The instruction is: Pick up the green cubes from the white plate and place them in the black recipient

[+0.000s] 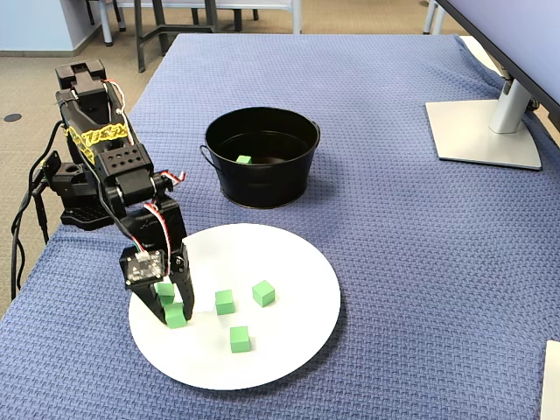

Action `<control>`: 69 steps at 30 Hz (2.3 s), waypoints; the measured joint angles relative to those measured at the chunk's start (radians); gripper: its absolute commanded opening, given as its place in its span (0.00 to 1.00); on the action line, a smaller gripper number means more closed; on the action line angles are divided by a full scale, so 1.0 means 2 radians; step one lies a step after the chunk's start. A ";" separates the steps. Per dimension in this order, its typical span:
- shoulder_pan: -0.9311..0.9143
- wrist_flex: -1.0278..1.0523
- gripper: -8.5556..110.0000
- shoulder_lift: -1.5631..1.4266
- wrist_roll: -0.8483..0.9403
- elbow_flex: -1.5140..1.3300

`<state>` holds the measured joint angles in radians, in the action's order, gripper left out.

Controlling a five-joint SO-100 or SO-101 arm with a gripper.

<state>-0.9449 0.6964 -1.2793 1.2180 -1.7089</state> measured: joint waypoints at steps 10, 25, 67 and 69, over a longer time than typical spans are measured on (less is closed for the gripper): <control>0.021 0.121 0.07 -0.154 -0.161 -0.002; 0.308 0.288 0.07 -0.502 -0.442 -0.092; 0.141 0.122 0.26 -0.251 -0.408 -0.031; 0.116 0.113 0.26 -0.188 -0.393 -0.002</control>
<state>-0.7133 0.9219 -1.6552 0.4326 -1.7119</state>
